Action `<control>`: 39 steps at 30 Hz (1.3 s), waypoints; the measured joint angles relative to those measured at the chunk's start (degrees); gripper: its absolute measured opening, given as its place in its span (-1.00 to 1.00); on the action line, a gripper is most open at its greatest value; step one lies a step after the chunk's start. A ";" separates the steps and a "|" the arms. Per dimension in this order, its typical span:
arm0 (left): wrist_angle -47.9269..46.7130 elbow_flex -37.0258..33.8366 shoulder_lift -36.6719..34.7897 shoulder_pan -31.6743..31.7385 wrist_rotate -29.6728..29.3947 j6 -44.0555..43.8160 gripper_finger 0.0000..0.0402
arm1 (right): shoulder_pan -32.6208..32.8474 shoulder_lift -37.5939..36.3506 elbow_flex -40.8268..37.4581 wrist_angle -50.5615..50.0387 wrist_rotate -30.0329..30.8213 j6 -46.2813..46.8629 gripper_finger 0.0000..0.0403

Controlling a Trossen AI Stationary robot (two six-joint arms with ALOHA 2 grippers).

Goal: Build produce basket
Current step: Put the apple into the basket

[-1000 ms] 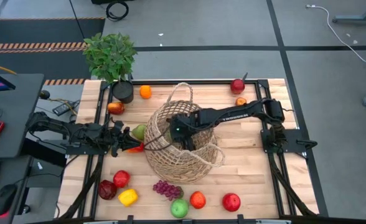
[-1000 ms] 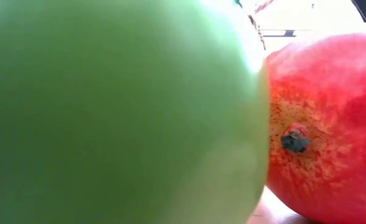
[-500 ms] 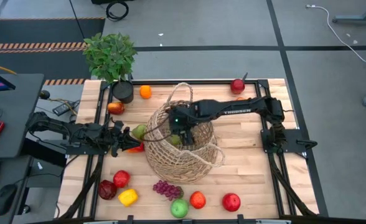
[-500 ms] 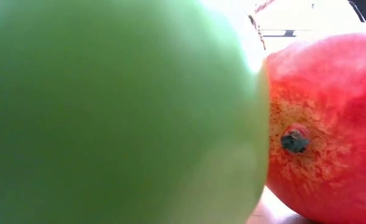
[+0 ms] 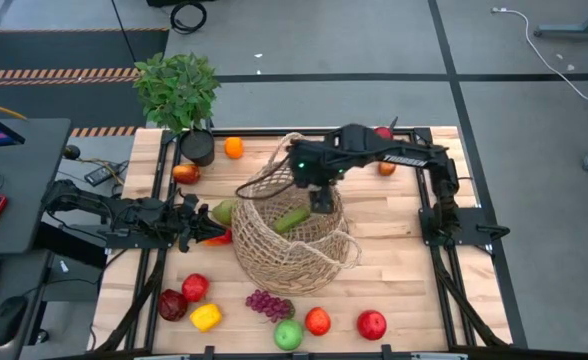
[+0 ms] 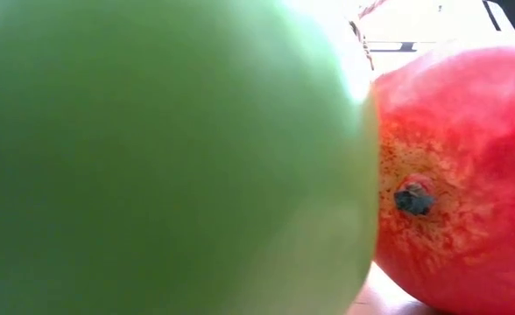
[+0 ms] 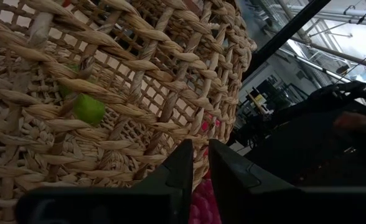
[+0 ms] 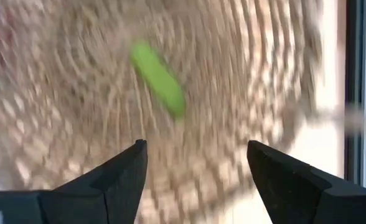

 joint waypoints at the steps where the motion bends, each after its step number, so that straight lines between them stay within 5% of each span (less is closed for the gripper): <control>1: 0.00 -0.01 0.01 -0.01 -0.02 -0.02 -0.71 | -0.39 -0.42 -0.29 -0.96 0.35 0.72 0.39; 13: 0.00 0.01 0.01 -0.02 -0.02 0.00 -0.71 | -7.11 -16.47 -14.92 0.21 4.47 4.46 0.39; 25: 0.01 0.01 0.01 -0.01 -0.01 0.02 -0.69 | -21.11 -32.32 -45.61 18.07 4.02 7.31 0.39; 31: 0.00 0.01 0.01 -0.01 -0.02 -0.01 -0.72 | -28.84 -33.87 -57.12 21.85 3.75 14.57 0.41; 39: 0.00 -0.01 0.01 0.00 0.00 0.00 -0.70 | -36.48 -31.21 -62.34 20.64 2.68 10.55 0.69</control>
